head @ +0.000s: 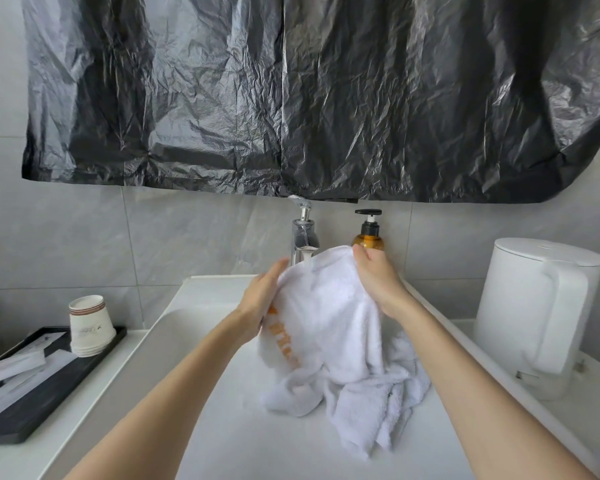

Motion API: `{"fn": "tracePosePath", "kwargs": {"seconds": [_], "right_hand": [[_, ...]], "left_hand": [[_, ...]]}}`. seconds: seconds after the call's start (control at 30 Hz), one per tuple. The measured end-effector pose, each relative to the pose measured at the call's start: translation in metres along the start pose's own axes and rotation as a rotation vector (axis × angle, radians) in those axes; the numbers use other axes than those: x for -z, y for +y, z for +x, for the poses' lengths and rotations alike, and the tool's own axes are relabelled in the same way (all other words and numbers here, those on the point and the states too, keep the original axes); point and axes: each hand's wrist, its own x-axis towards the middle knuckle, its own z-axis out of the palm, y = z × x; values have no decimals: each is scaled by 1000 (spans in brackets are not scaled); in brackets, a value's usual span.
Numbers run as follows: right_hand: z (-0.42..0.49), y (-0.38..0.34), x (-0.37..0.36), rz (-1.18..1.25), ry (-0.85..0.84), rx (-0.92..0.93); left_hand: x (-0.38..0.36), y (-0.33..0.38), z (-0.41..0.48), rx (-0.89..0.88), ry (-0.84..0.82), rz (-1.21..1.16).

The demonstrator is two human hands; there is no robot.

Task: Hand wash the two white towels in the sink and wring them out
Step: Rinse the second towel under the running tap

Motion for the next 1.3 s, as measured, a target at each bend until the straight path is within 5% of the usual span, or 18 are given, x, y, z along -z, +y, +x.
{"fn": "tracePosePath", "kwargs": {"seconds": [0.13,0.23,0.33,0.53,0.67,0.83,0.93,1.13,1.23,1.3], "right_hand": [[1,-6,-8,252,53,-94],[-8,-5,-17,301,48,-166],[-25,-7,-41,188,-44,-26],[-32,-10,-61,12,66,115],[-47,-9,-73,-74,-46,151],[-26,2,-66,-88,60,32],[-45,1,-70,-251,-95,218],[-27,1,-65,-151,31,2],[-41,-1,-72,-157,-71,105],[-33,-2,-72,-106,-22,15]], "left_hand": [[0,-7,-2,-223,-139,347],[-7,-2,-2,-59,-62,21],[-22,3,0,-22,4,-162],[-43,-2,-4,-3,31,-217],[-35,5,-1,52,191,-338],[-46,-3,-4,85,9,-303],[-39,4,3,82,137,-303],[-48,-2,-3,146,-8,-350],[-40,2,8,64,151,-303],[-42,-1,4,103,120,-299]]}}
